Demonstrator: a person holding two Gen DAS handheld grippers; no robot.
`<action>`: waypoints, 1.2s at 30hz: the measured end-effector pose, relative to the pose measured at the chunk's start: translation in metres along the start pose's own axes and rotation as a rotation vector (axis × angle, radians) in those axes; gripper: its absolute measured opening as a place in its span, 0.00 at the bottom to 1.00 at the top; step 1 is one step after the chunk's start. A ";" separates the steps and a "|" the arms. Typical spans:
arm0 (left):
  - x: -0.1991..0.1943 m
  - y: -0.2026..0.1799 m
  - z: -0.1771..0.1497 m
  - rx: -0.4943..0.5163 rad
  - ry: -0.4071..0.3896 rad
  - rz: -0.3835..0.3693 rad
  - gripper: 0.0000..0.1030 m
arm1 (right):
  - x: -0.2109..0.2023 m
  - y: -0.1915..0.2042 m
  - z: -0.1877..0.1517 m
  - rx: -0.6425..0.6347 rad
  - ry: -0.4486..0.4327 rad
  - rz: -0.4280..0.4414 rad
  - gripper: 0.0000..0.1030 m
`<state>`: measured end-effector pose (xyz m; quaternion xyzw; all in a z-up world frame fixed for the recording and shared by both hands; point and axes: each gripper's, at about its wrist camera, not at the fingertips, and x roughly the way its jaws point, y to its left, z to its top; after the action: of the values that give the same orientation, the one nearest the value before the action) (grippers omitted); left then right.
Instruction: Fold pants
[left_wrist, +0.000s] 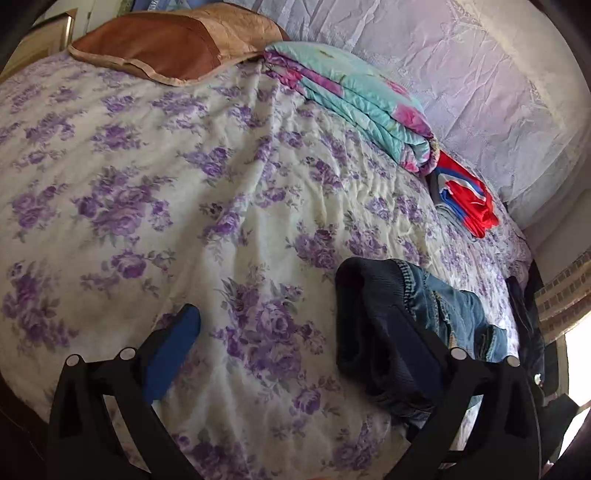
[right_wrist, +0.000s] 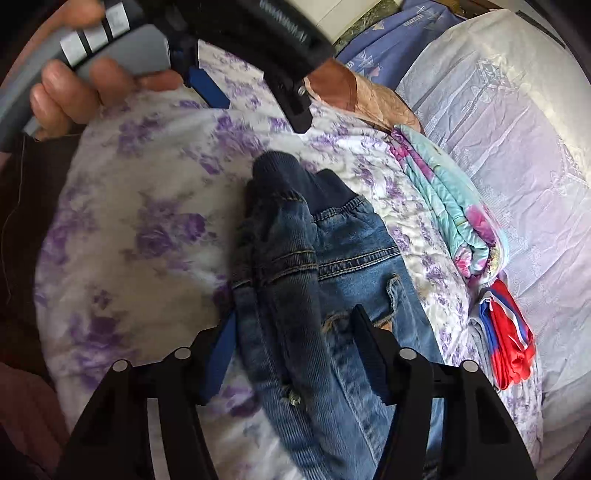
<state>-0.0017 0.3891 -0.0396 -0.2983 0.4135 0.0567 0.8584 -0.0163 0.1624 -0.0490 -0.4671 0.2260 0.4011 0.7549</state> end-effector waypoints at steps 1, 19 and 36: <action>0.003 0.000 0.003 0.003 0.008 -0.017 0.96 | 0.003 0.000 0.000 0.009 0.000 -0.001 0.54; 0.029 0.005 0.000 -0.156 0.276 -0.436 0.96 | -0.021 -0.017 -0.014 0.293 -0.117 -0.082 0.26; 0.065 -0.029 0.000 -0.259 0.307 -0.658 0.94 | -0.024 -0.021 -0.018 0.340 -0.159 -0.071 0.26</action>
<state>0.0504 0.3556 -0.0746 -0.5259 0.4086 -0.2155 0.7142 -0.0122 0.1315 -0.0287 -0.3074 0.2132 0.3659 0.8521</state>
